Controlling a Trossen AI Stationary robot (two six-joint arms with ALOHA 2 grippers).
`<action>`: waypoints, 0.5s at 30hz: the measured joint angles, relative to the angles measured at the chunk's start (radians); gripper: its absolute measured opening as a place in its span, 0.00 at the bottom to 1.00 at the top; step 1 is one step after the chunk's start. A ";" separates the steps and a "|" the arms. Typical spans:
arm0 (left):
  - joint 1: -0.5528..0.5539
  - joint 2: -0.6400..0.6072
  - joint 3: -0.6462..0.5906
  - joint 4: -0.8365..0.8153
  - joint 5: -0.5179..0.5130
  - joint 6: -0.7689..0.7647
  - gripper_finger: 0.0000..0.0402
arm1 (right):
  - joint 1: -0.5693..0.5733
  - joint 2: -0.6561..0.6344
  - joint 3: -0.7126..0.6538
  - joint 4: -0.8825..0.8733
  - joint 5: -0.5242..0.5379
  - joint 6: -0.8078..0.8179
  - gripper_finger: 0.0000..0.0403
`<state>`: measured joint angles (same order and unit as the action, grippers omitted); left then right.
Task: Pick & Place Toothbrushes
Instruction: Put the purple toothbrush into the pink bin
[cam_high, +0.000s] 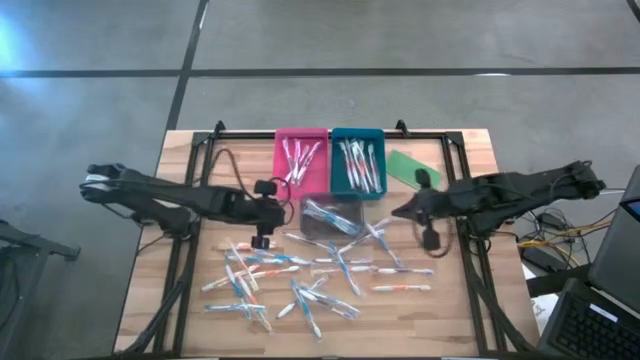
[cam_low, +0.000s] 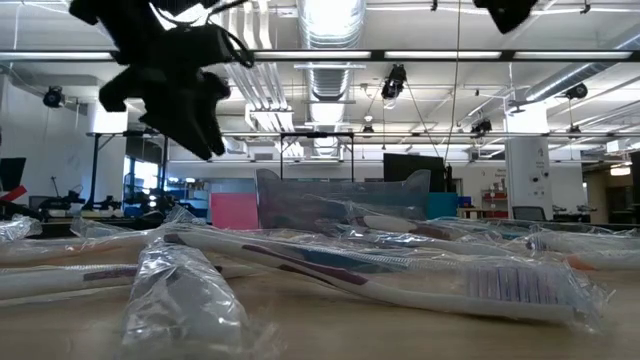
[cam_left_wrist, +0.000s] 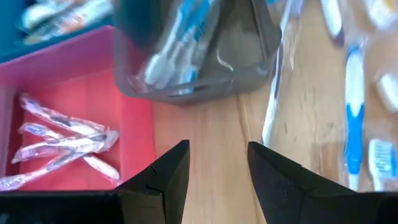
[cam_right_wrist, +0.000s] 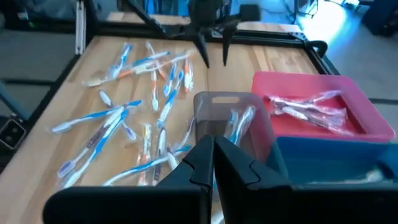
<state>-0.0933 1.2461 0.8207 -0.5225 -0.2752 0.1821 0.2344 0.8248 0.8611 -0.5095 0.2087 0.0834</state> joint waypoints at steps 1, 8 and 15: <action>0.000 0.023 0.009 -0.003 0.000 0.003 0.42 | 0.000 -0.037 -0.023 0.000 0.000 0.021 0.02; -0.001 0.139 0.020 -0.008 0.013 0.004 0.42 | 0.000 -0.228 -0.131 -0.021 0.018 0.119 0.02; -0.001 0.233 0.030 0.008 0.088 -0.009 0.42 | 0.001 -0.307 -0.184 -0.035 0.019 0.122 0.02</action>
<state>-0.0940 1.4790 0.8507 -0.5143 -0.1871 0.1726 0.2352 0.5177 0.6770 -0.5447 0.2274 0.2058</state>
